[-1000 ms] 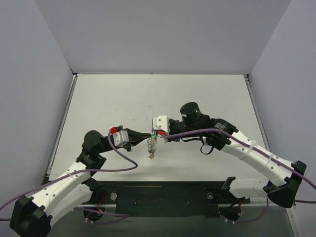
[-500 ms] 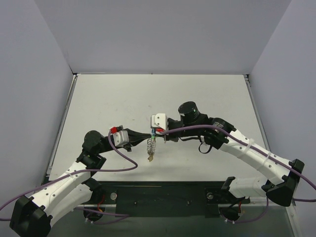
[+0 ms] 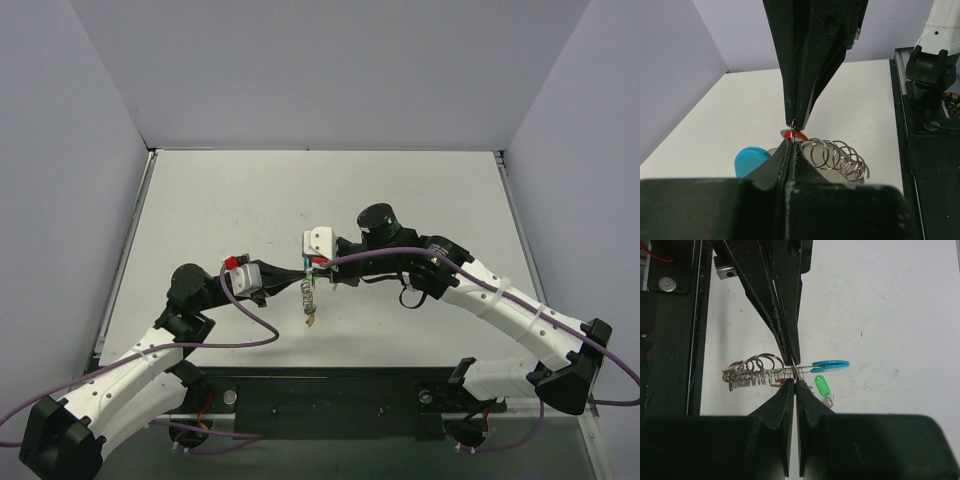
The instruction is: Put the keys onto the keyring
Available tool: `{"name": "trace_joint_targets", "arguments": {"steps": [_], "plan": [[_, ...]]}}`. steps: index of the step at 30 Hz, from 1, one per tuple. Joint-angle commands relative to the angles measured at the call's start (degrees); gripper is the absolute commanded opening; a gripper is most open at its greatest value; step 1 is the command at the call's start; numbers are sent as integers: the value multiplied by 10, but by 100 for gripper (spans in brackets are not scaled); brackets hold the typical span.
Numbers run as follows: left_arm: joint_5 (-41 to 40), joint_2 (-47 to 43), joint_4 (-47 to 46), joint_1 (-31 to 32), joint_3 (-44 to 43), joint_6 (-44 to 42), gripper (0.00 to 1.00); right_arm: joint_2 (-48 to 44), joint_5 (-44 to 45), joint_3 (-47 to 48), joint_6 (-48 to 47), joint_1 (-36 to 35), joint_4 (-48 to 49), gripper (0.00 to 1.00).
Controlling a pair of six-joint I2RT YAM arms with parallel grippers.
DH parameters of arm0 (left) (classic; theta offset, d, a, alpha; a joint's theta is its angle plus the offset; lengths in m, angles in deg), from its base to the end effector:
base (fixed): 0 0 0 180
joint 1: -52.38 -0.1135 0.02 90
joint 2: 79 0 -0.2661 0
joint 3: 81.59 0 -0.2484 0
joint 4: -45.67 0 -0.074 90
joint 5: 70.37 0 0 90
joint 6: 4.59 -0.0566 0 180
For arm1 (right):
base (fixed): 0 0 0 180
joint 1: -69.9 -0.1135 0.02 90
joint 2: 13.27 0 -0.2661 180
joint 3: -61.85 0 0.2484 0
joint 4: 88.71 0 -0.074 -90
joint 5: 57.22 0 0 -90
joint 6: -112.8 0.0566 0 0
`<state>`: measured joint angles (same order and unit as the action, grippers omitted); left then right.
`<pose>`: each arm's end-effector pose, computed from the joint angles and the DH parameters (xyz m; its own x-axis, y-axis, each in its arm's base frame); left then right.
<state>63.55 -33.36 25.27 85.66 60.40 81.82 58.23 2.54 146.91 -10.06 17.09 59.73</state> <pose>0.1390 -0.1382 0.2961 0.2446 -0.1066 -0.9638 0.9473 0.2381 0.2141 0.1550 0.2514 0.3861 0.3736 -0.2831 -0.8833 -0.9227 -0.0154 -0.3853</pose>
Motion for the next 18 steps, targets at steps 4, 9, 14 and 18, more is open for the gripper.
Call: {"name": "trace_joint_targets", "arguments": {"steps": [4, 9, 14, 18], "plan": [[0, -1, 33, 8, -33, -16, 0, 7, -18, 41, -1, -4, 26, 0], [-2, -1, 51, 11, -39, -26, 0, 11, -18, 45, -2, -5, 24, 0], [-8, -2, 71, 14, -44, -41, 0, 12, -20, 51, 1, -7, 20, 0], [-8, -1, 89, 15, -49, -55, 0, 14, -25, 53, 3, -8, 16, 0]]}}
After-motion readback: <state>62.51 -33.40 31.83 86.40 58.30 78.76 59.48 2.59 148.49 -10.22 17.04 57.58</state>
